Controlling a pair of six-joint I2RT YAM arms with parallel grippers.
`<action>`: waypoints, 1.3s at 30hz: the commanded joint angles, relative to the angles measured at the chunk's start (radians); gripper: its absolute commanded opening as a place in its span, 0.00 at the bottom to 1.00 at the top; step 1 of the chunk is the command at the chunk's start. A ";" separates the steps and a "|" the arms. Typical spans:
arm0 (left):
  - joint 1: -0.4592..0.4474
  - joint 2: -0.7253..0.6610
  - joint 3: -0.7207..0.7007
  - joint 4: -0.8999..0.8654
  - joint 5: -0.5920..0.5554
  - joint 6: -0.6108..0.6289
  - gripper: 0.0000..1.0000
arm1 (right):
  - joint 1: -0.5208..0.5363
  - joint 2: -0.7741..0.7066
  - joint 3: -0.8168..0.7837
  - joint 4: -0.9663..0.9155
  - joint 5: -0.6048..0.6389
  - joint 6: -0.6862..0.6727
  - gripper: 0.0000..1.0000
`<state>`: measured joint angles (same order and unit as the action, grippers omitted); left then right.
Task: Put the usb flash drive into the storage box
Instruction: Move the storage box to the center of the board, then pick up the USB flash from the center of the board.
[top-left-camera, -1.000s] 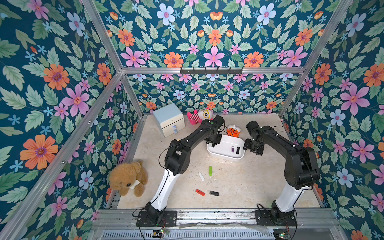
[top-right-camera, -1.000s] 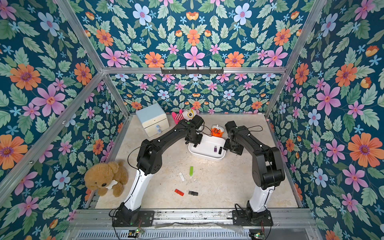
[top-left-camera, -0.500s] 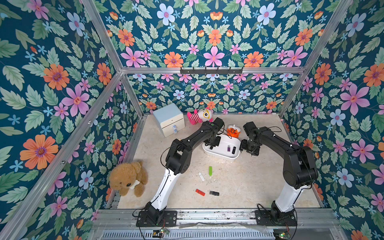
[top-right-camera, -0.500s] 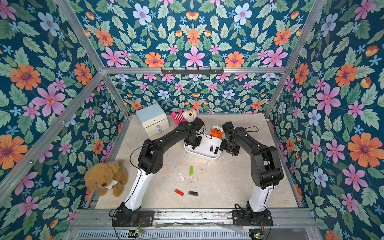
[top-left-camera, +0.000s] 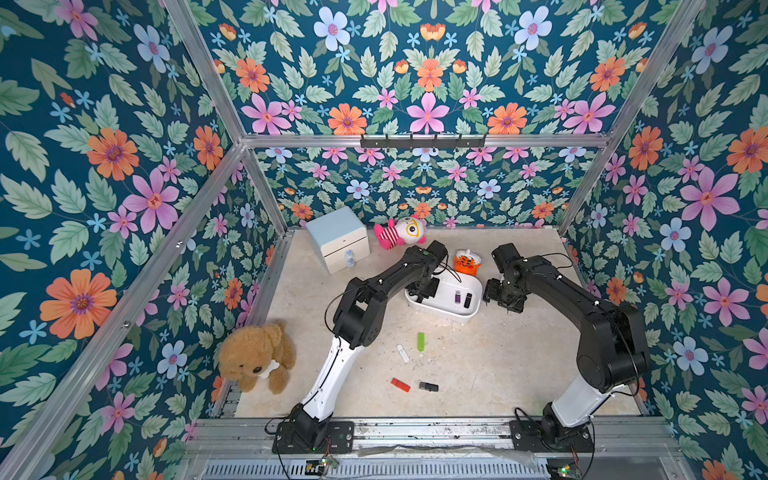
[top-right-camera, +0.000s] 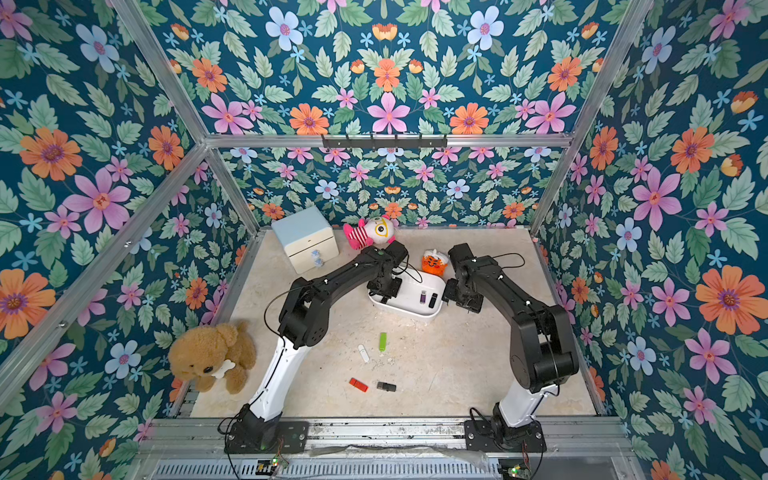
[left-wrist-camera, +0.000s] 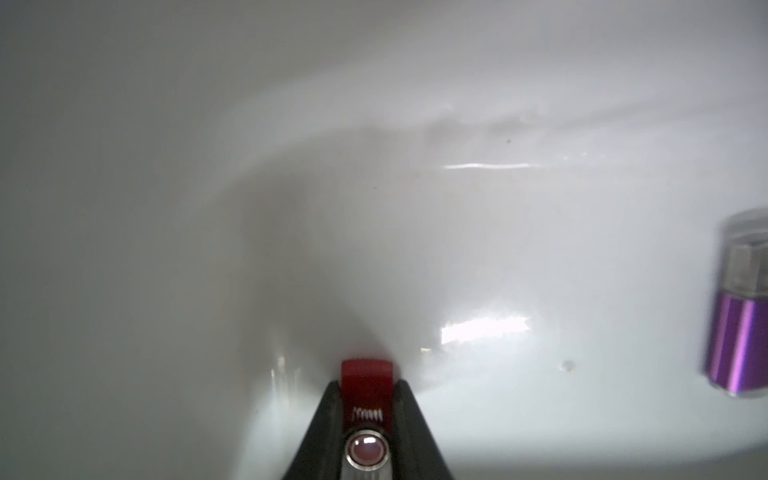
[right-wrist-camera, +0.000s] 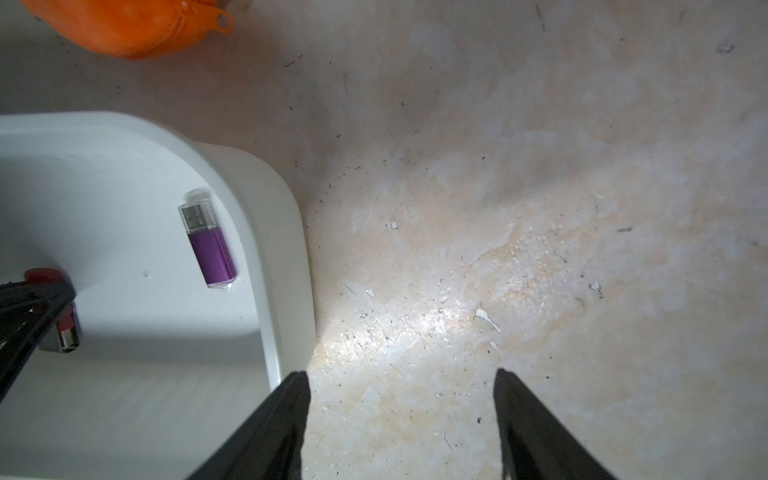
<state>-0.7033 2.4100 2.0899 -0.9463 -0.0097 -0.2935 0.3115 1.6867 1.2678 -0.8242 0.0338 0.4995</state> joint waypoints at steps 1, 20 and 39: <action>-0.002 -0.003 -0.002 -0.009 -0.003 0.002 0.30 | 0.000 -0.014 -0.008 -0.025 0.014 -0.013 0.73; 0.019 -0.319 0.005 -0.173 -0.081 -0.063 0.61 | 0.224 -0.280 -0.095 -0.058 0.003 -0.030 0.75; 0.088 -0.918 -0.834 -0.042 -0.072 -0.297 0.83 | 0.707 -0.115 -0.144 -0.029 -0.192 -0.185 0.79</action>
<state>-0.6147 1.5429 1.3056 -0.9928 -0.0898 -0.5270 0.9958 1.5452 1.1126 -0.8627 -0.1059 0.3725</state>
